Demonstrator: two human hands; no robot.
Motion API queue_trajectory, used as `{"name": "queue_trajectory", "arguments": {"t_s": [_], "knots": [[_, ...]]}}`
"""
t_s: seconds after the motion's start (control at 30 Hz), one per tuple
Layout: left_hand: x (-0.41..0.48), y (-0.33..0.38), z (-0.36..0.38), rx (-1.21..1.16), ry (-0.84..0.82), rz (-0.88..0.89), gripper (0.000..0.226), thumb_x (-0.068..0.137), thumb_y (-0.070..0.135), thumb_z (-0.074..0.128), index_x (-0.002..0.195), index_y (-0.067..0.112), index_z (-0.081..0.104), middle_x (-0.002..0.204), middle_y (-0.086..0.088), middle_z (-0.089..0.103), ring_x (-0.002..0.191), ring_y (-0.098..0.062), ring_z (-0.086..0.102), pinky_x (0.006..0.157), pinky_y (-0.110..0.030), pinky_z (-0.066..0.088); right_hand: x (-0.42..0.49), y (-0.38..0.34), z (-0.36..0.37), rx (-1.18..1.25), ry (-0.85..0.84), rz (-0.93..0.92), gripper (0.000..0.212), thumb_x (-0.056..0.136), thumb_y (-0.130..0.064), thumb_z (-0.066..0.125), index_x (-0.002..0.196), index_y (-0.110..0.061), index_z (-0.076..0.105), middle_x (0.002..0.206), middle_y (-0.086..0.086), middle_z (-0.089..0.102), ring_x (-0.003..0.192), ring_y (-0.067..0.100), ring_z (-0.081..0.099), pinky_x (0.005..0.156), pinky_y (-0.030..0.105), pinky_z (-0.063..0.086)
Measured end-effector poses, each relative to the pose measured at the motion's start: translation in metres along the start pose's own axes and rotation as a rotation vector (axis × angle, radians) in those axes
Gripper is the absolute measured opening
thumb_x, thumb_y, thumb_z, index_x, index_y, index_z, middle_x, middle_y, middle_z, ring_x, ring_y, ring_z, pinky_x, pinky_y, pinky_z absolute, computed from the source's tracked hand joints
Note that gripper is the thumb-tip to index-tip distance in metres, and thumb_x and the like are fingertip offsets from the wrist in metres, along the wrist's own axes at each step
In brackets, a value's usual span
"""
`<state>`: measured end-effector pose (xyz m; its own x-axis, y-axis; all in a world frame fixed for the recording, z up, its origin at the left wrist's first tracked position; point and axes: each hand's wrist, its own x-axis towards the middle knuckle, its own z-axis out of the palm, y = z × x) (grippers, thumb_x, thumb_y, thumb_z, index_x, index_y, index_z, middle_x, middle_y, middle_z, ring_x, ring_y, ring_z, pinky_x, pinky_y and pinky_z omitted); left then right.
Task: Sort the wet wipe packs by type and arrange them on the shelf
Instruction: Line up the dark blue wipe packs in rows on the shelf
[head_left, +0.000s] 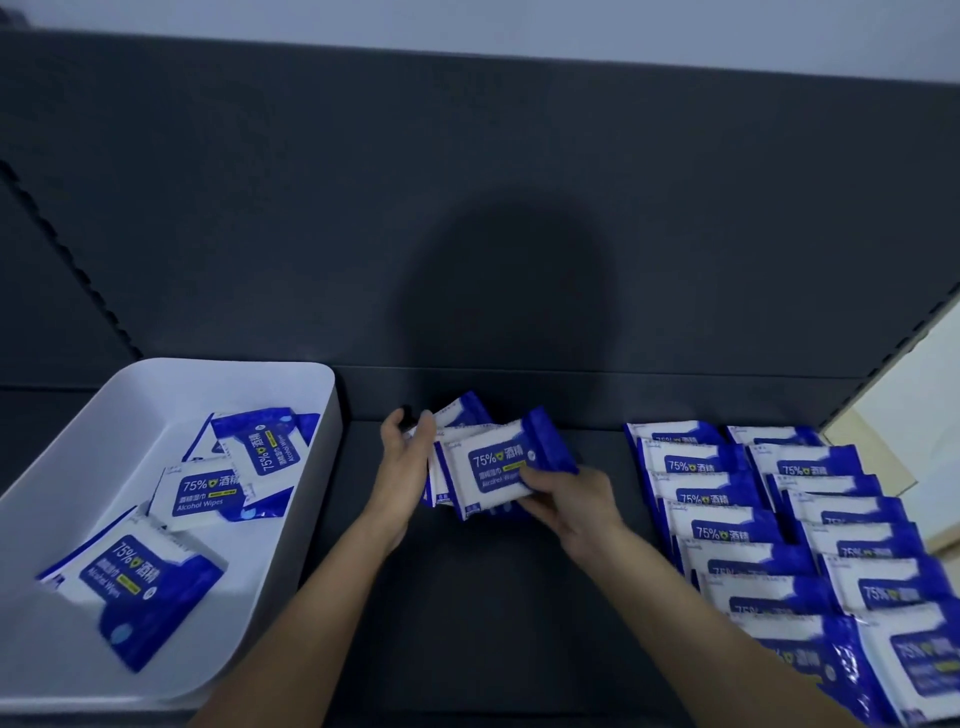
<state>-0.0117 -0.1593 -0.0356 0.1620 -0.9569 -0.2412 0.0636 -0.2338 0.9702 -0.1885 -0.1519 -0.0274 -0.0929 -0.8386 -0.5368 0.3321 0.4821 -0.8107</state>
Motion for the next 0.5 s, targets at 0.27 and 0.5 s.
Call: {"name": "queue_trajectory", "arguments": {"t_s": [0.27,0.5], "knots": [[-0.003,-0.003,-0.010,0.131,-0.125,-0.063,0.134,0.058,0.004,0.089,0.147,0.041,-0.004,0.130,0.001,0.052,0.110,-0.015,0.061,0.097,-0.041,0.050,0.013,0.013,-0.007,-0.810,0.020,-0.298,0.062,0.062,-0.026,0.087,0.114,-0.015,0.055,0.116,0.001,0.061,0.102,0.020,0.062,0.086,0.035,0.054],[-0.017,-0.006,-0.002,0.207,-0.262,0.060,0.122,0.069,-0.008,0.078,0.148,0.037,-0.003,0.117,0.012,0.059,0.101,0.000,0.063,0.079,-0.018,0.053,0.015,-0.009,-0.016,-0.645,-0.367,-0.179,0.118,0.056,0.012,0.083,0.144,-0.033,0.019,0.117,-0.010,0.061,0.110,0.012,0.059,0.091,0.032,0.052]]}}
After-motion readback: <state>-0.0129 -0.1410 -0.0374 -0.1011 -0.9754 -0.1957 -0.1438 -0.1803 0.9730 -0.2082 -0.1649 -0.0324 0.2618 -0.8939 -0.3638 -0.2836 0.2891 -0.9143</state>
